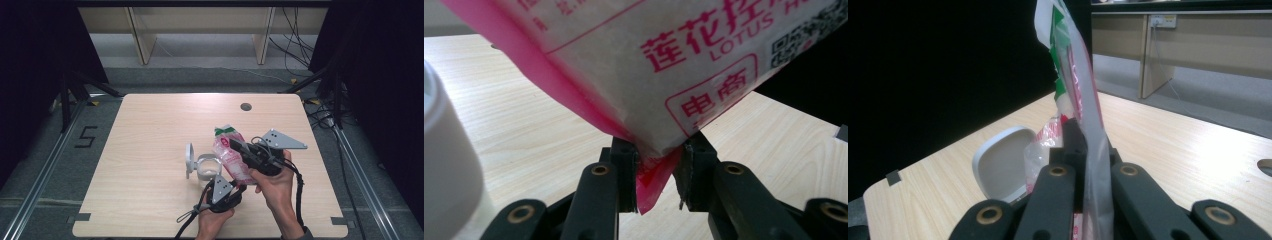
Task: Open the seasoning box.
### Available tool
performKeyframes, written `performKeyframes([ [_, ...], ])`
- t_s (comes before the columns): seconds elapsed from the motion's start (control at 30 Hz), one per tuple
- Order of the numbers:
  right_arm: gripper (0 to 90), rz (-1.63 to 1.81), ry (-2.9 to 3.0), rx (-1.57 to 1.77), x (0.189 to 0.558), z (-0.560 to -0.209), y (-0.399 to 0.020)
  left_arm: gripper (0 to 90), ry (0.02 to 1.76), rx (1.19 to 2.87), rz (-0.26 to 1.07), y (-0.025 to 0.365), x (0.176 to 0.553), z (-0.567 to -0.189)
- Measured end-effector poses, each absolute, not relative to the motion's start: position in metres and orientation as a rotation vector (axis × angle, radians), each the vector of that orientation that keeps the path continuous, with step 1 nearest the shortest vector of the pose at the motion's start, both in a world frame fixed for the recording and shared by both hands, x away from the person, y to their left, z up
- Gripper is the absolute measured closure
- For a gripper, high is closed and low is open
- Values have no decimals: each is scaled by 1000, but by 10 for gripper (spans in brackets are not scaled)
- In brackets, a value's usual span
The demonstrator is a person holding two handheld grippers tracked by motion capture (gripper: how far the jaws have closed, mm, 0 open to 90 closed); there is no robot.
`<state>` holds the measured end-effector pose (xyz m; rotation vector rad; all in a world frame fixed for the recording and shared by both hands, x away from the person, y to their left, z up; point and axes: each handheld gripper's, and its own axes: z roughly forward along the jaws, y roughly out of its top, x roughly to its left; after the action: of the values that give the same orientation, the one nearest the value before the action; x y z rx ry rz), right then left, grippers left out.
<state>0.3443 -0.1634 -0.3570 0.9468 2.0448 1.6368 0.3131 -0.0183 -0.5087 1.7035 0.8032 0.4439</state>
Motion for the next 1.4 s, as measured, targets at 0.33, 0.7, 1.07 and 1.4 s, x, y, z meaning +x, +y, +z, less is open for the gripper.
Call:
performKeyframes([
  [0.33, 900, 1583, 2055, 903, 349, -359, -156, 730, 858, 1651, 411, -26, 309, -513],
  [0.7, 900, 1569, 2053, 943, 350, -360, -146, 735, 857, 1612, 392, -31, 309, -514],
  [1.07, 900, 1528, 2077, 909, 352, -362, -134, 740, 853, 1588, 364, -33, 311, -515],
  [1.4, 900, 1499, 2096, 865, 354, -363, -126, 743, 849, 1585, 379, -33, 310, -516],
])
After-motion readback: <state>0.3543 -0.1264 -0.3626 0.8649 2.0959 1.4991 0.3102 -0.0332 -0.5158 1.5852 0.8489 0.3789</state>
